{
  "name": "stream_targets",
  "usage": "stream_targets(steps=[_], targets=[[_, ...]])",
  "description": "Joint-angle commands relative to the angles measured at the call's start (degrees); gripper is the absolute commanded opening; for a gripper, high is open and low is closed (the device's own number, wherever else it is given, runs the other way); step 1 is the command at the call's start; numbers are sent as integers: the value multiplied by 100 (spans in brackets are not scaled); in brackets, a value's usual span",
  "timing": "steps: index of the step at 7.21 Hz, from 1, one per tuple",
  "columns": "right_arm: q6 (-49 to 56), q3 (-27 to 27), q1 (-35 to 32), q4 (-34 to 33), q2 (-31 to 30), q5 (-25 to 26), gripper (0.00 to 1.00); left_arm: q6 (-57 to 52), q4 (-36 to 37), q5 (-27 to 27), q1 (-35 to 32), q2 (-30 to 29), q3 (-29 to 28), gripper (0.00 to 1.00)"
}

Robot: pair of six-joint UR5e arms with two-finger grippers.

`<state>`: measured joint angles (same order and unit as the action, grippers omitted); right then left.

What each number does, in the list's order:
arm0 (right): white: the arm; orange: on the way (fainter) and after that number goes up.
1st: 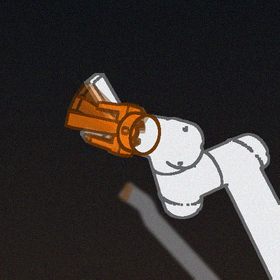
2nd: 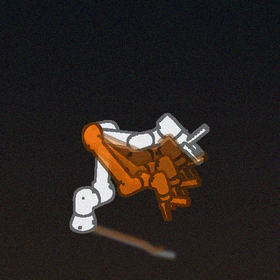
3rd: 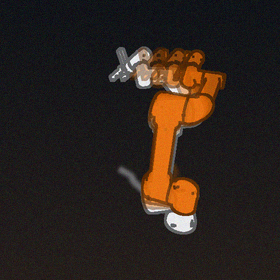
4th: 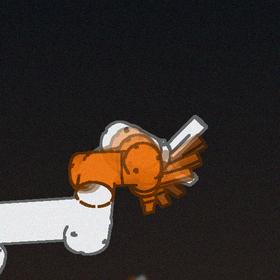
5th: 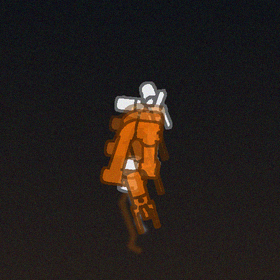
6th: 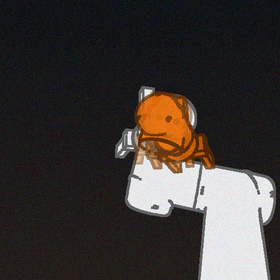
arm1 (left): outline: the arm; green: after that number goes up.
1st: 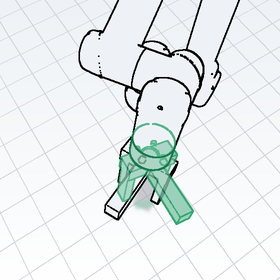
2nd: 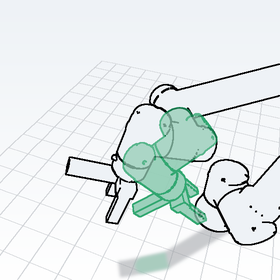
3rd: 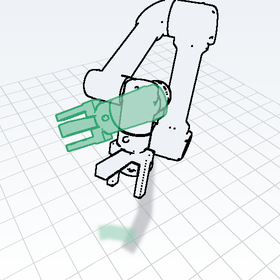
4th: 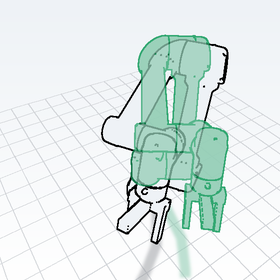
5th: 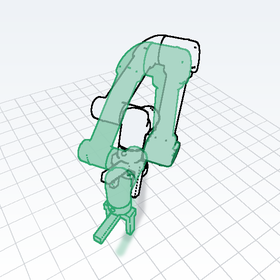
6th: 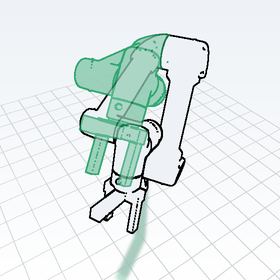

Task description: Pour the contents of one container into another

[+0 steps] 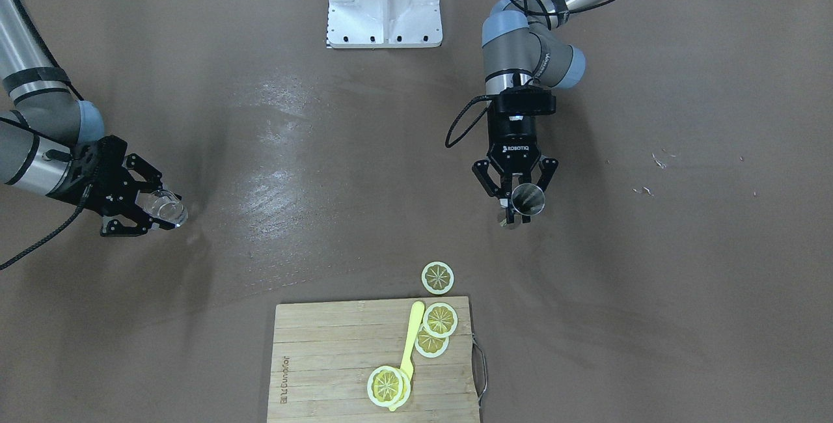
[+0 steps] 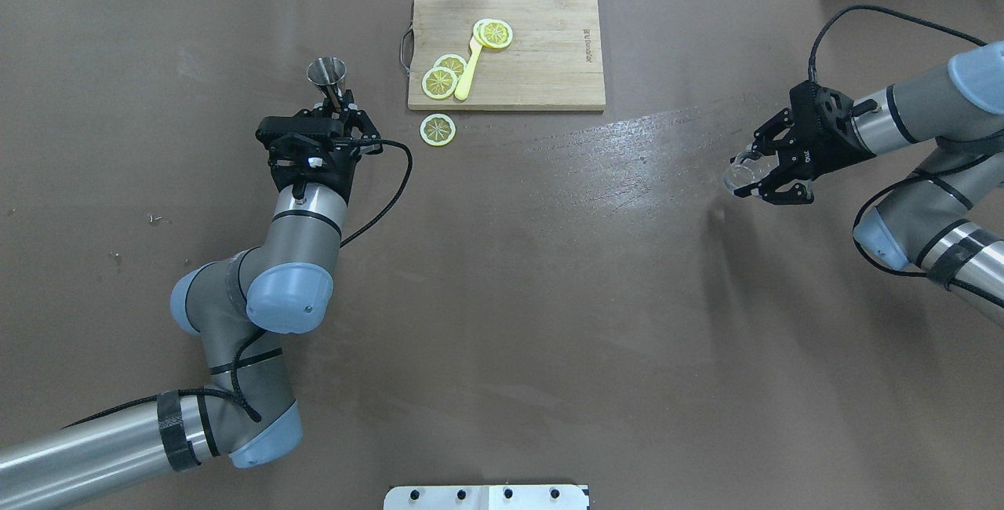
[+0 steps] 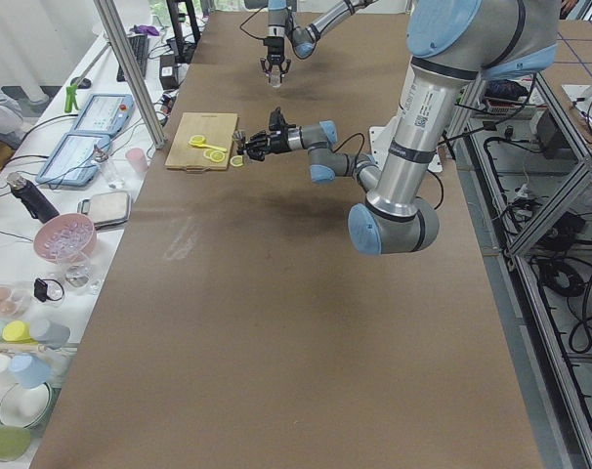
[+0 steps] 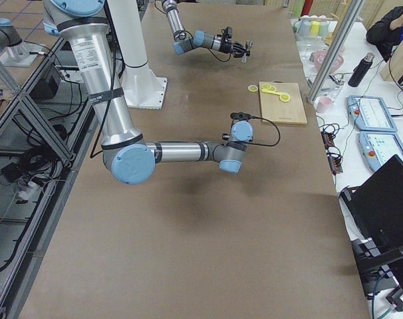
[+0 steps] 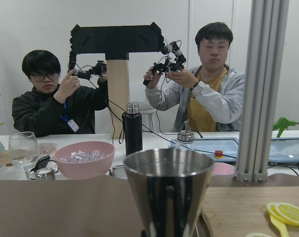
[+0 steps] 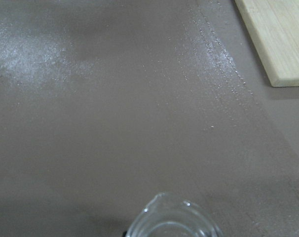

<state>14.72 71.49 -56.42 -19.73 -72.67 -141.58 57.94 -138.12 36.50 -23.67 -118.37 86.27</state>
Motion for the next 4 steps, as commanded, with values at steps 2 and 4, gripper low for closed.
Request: stream_targets(steps=[2,4], targets=[[5,880,-247,-479,-1,-1,0,-388,-48,349,11,-239,223,0],[-283,1590,-264,-1194,-19,69,0,-415,-136,358,159,-397,241,0]])
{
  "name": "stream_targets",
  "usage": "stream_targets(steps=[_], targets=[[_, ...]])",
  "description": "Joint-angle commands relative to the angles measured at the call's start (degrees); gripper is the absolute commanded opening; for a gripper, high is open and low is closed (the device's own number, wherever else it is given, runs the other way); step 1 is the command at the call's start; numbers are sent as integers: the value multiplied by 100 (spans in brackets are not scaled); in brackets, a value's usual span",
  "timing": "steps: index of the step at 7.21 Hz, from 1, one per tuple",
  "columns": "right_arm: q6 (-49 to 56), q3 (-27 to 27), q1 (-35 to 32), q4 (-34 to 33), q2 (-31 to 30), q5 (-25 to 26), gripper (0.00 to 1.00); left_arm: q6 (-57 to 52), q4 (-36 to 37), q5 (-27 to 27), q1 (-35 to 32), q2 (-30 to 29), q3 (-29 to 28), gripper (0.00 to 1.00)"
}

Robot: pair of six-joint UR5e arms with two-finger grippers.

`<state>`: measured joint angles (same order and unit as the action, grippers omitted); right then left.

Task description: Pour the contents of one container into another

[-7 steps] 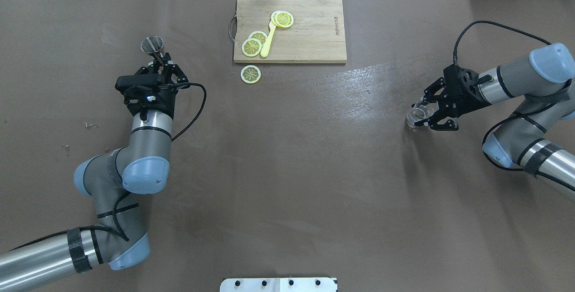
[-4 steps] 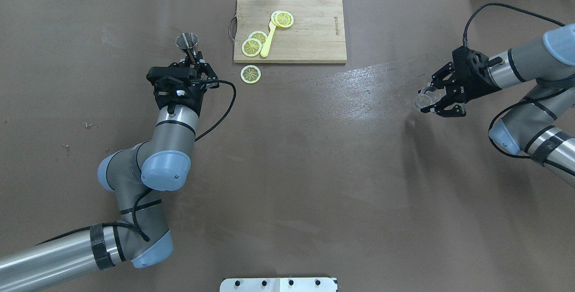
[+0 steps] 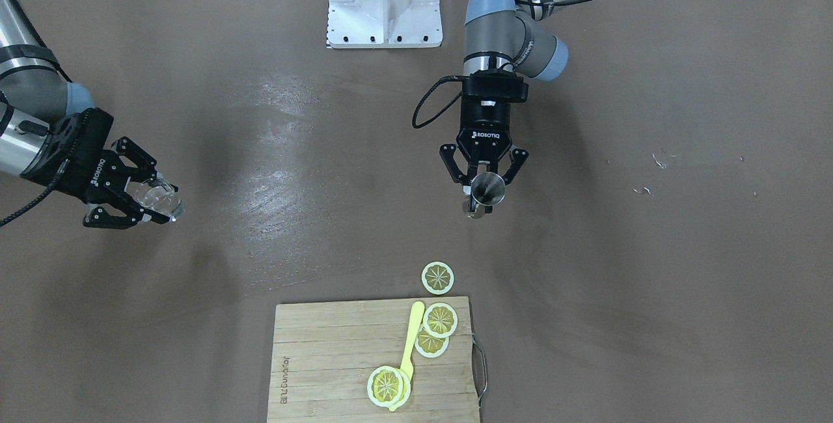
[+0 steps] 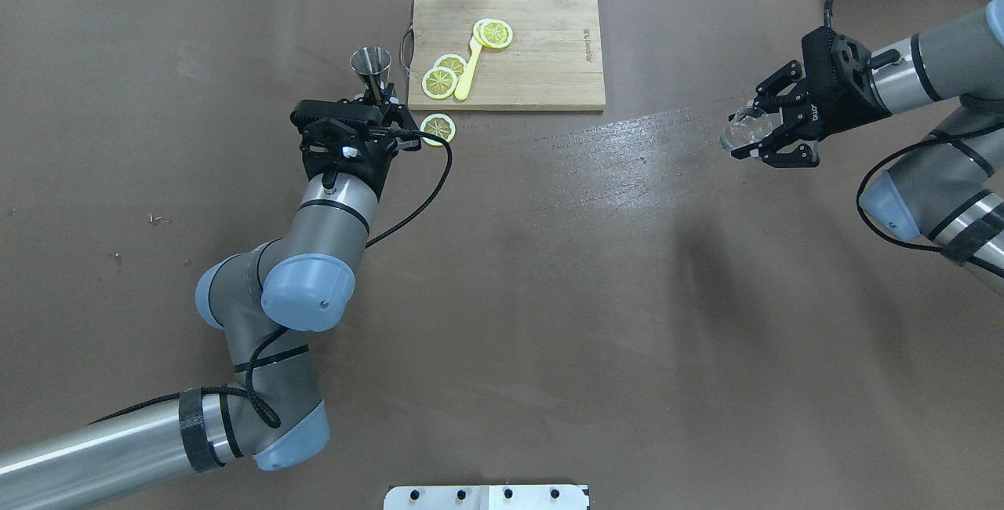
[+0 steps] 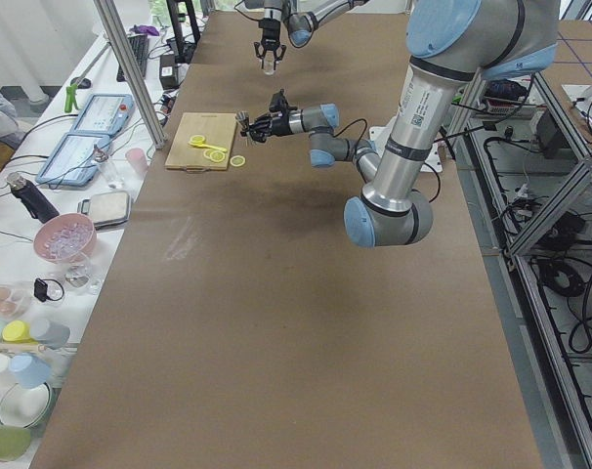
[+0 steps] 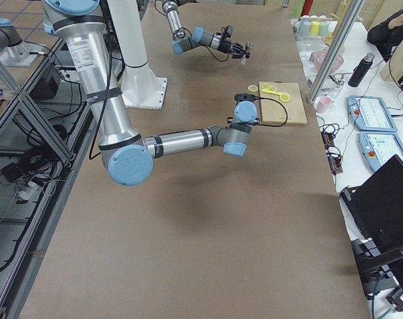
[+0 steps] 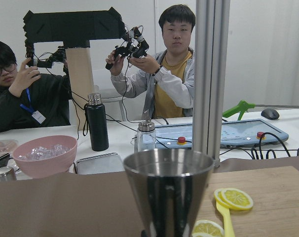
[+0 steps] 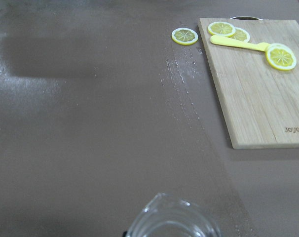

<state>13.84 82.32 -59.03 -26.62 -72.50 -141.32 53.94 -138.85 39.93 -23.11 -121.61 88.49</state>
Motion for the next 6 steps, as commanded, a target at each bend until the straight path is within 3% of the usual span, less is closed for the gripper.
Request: stream_targets(steps=[1,2,6], targets=[[-276,817,23,-946,-36,191,0,-15,-98,32,305,-186,-42,0],[-276,934,110,-1186,16,280,0,-15,-115,15,333,-196,36,0],[-558,1461,208,-1135,-334,342,0,-59,-107,32,595,-196,503,0]])
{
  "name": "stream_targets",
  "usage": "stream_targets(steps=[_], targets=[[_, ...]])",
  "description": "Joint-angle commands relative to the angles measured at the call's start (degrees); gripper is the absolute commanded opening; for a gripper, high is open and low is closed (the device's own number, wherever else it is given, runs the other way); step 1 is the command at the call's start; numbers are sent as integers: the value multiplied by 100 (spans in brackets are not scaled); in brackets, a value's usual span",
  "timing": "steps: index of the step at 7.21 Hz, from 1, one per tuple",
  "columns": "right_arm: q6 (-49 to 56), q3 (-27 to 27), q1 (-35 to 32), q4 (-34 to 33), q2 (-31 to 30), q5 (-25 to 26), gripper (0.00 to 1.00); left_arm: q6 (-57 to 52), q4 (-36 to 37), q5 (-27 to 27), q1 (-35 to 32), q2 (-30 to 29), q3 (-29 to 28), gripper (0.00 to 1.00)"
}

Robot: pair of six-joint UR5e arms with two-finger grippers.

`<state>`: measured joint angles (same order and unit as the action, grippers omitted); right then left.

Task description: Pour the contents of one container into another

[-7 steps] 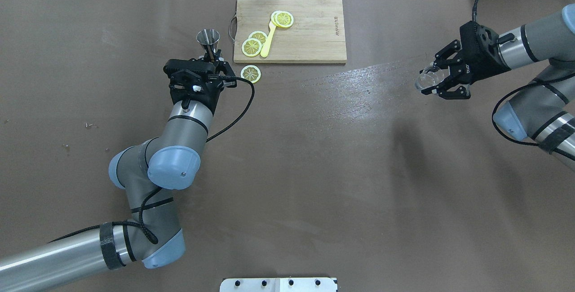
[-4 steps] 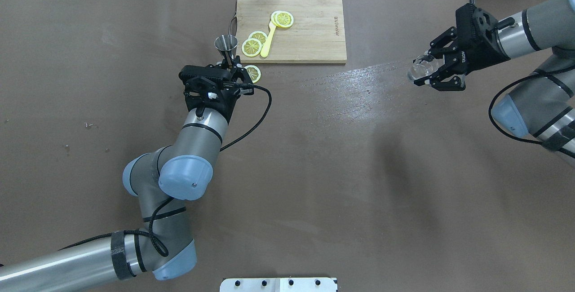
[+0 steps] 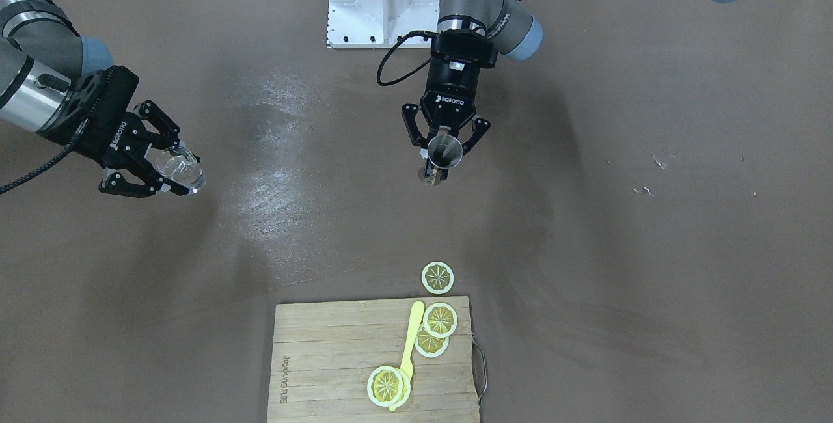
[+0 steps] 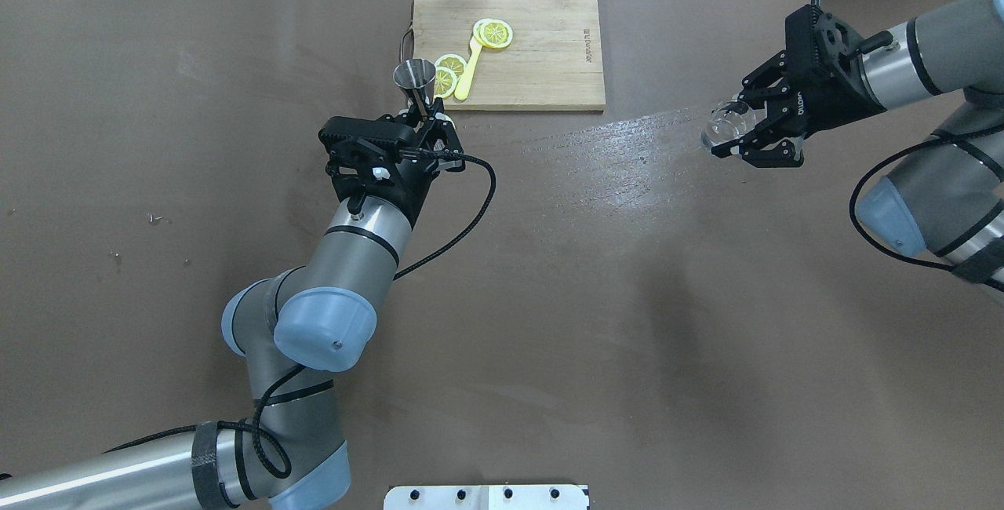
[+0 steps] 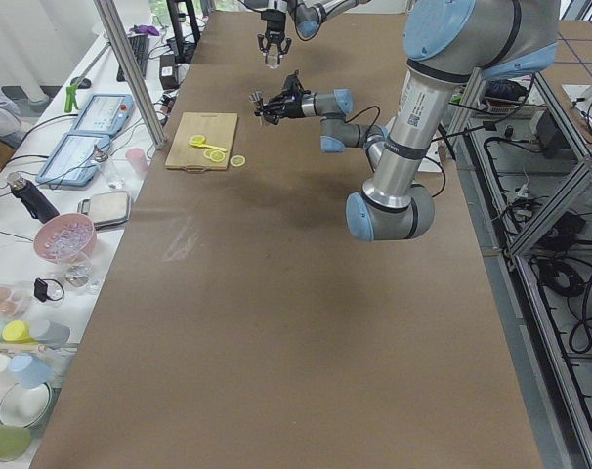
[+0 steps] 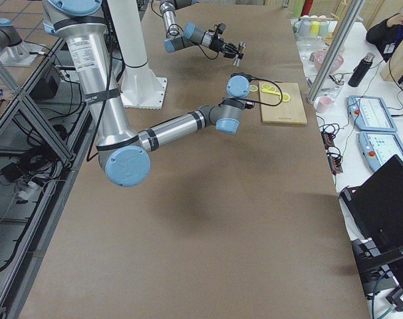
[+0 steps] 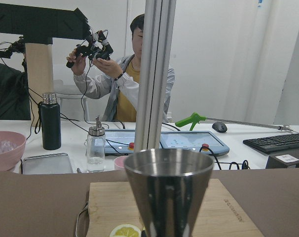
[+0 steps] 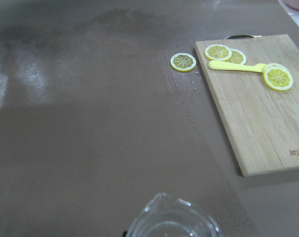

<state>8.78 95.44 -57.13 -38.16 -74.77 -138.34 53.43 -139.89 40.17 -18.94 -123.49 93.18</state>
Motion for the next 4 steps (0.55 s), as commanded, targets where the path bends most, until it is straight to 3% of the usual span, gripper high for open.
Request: stream_targets(steps=[1,2,3,4], targets=[[-52,176,18,36,-169,122,0,-260,-20,8,311,27,8,0],[-43,168,36,106,-196,149,0,-907,-160,-9,686,-34,7,0],[-8,228,79,124,-240,210,0,-1200,-709,8,733,18,-27,0],[-8,333,141,116,-249,341,0,-1647,-750,43,743,-60,-80,0]])
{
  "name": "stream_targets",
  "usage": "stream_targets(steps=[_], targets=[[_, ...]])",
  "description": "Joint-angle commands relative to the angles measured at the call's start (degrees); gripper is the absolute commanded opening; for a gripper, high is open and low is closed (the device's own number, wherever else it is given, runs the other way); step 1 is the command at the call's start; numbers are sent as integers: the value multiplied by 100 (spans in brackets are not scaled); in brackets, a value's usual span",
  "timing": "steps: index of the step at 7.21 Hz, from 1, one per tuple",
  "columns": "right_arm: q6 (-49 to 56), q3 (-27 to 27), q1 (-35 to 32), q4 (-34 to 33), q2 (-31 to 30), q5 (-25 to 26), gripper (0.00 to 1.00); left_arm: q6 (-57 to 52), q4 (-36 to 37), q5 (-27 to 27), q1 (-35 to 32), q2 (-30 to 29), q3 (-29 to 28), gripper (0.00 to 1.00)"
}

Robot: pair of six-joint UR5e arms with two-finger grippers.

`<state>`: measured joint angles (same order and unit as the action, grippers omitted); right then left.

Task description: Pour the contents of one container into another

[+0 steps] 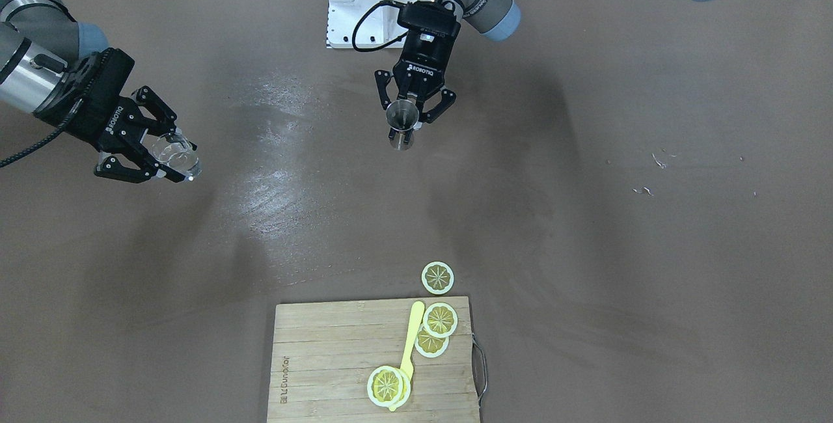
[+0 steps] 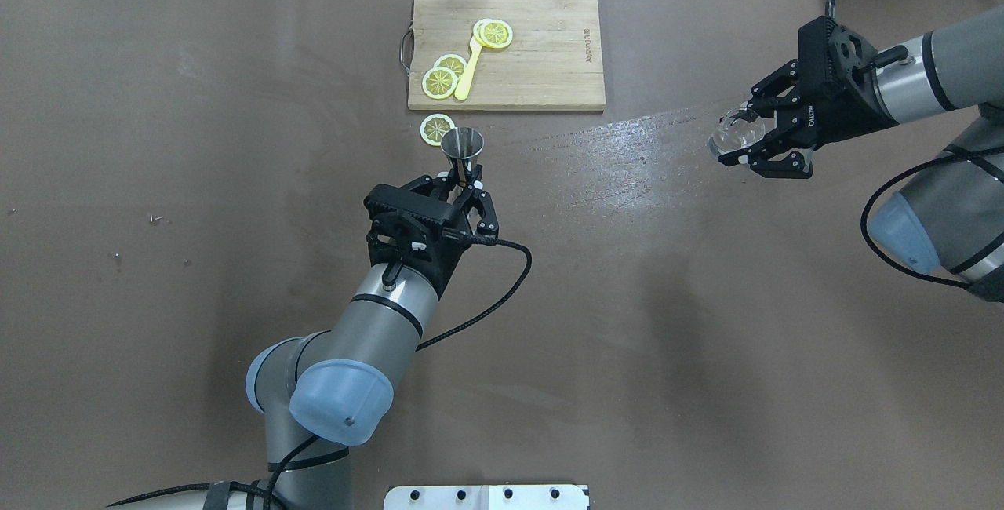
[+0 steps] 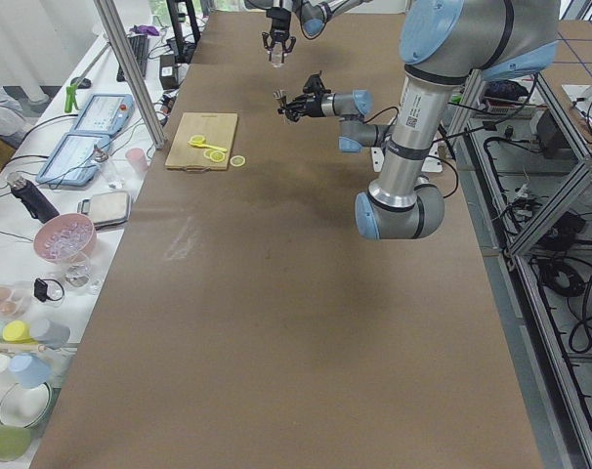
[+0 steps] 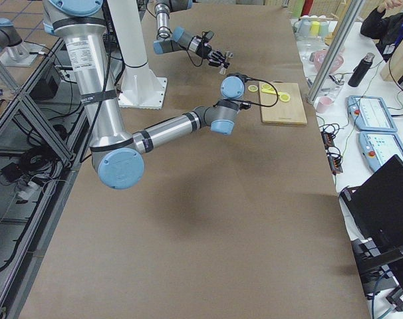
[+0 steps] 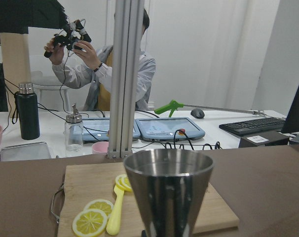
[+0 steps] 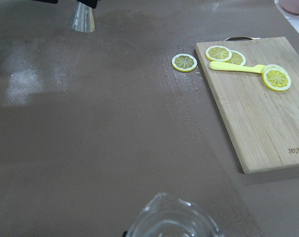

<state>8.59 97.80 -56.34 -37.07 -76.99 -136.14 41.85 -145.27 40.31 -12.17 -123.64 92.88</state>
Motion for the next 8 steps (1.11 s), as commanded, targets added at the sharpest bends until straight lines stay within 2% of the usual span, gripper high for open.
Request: stream_targets(steps=[1,4,5,8], targets=[[12,151,149,-2,-35,332,0,-964,-247,152,66,-168,-199,0],[29,326,675,-202,-17,1088,0,-1108,-239,354,39,-774,-498,0],[64,650,781,-630,-43,1090,0,-1109,-239,364,39,-828,-534,0],[55,1100,721,-1125,-26,626,0,-1118,-230,390,31,-987,-666,0]])
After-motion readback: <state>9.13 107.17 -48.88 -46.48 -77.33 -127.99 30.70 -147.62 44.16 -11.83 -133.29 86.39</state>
